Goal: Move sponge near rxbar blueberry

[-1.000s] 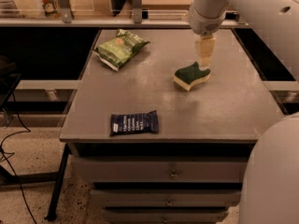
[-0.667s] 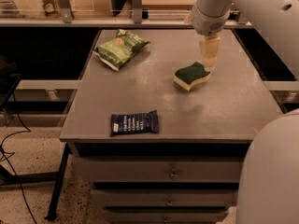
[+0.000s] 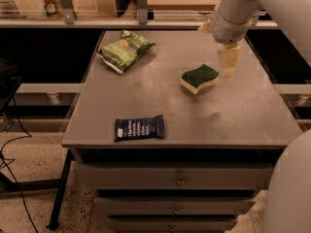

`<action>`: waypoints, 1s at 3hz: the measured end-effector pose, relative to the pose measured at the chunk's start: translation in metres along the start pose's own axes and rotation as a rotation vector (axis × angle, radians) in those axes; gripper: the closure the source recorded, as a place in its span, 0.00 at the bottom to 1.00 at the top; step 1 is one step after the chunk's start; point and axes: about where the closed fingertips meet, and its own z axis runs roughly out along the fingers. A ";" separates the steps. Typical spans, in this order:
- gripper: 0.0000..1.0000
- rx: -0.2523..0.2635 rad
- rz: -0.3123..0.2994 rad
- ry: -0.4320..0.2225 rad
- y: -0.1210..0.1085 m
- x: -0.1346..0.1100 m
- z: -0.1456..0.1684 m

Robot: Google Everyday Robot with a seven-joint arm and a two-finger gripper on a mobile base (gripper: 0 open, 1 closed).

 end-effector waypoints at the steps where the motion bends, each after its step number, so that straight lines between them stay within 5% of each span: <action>1: 0.00 -0.029 0.015 -0.015 0.010 0.015 0.016; 3: 0.00 -0.068 0.032 -0.007 0.006 0.038 0.047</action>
Offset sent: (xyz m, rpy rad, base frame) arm 0.0218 -0.0410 -0.0469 -0.0041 0.0799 -0.0326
